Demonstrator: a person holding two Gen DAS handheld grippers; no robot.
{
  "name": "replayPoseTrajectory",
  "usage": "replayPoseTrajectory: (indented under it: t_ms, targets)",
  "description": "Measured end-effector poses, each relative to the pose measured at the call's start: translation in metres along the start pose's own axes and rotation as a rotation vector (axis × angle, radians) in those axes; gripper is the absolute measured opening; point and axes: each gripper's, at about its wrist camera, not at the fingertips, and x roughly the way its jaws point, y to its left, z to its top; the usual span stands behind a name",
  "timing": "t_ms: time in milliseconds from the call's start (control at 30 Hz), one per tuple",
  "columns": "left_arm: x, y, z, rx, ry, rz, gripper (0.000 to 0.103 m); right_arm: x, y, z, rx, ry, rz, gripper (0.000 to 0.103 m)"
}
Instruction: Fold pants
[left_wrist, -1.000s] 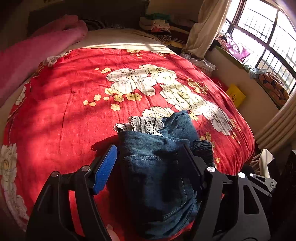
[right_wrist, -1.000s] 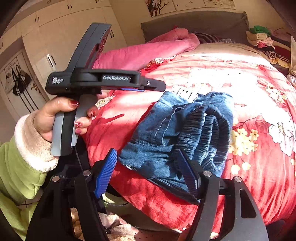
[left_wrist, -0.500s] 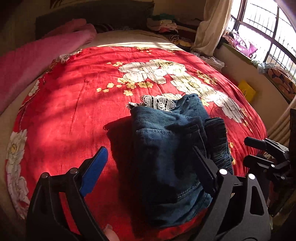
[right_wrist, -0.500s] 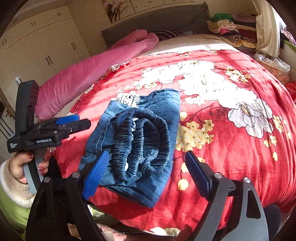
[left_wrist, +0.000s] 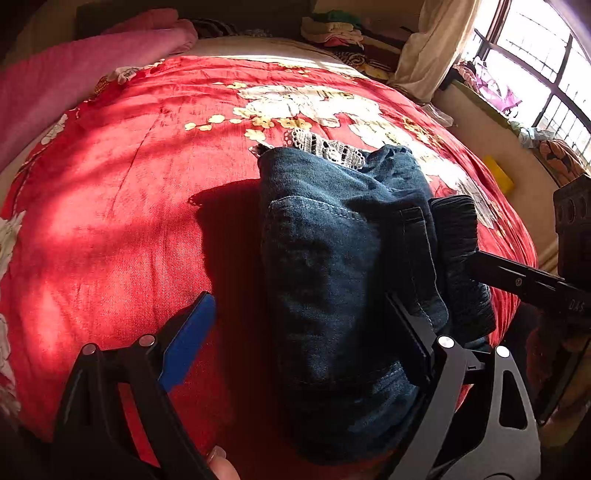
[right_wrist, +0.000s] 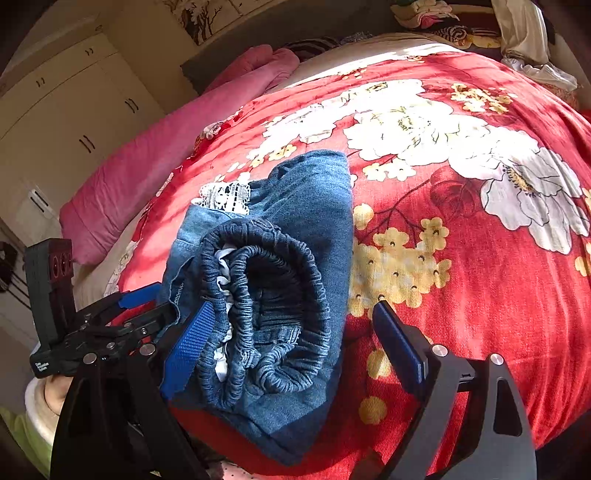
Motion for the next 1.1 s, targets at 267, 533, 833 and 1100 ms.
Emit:
replayPoseTrajectory:
  t_ms: [267,533,833,1100]
  targets:
    - [0.006,0.001,-0.001,-0.011,0.001,-0.008,0.082,0.023,-0.007,0.003,0.020,0.019,0.089,0.074]
    - [0.010,-0.008,0.001,-0.004,0.025,-0.072,0.041,0.020,0.001,-0.002,0.001,-0.011,0.098,0.045]
    - [-0.011,-0.021,0.011,0.027,-0.013,-0.074,0.019,-0.007,0.029,0.004,-0.123,-0.082,0.083,0.033]
    - [-0.031,-0.030,0.033,0.046,-0.080,-0.073,0.018,-0.027,0.043,0.020,-0.194,-0.148,0.074,0.033]
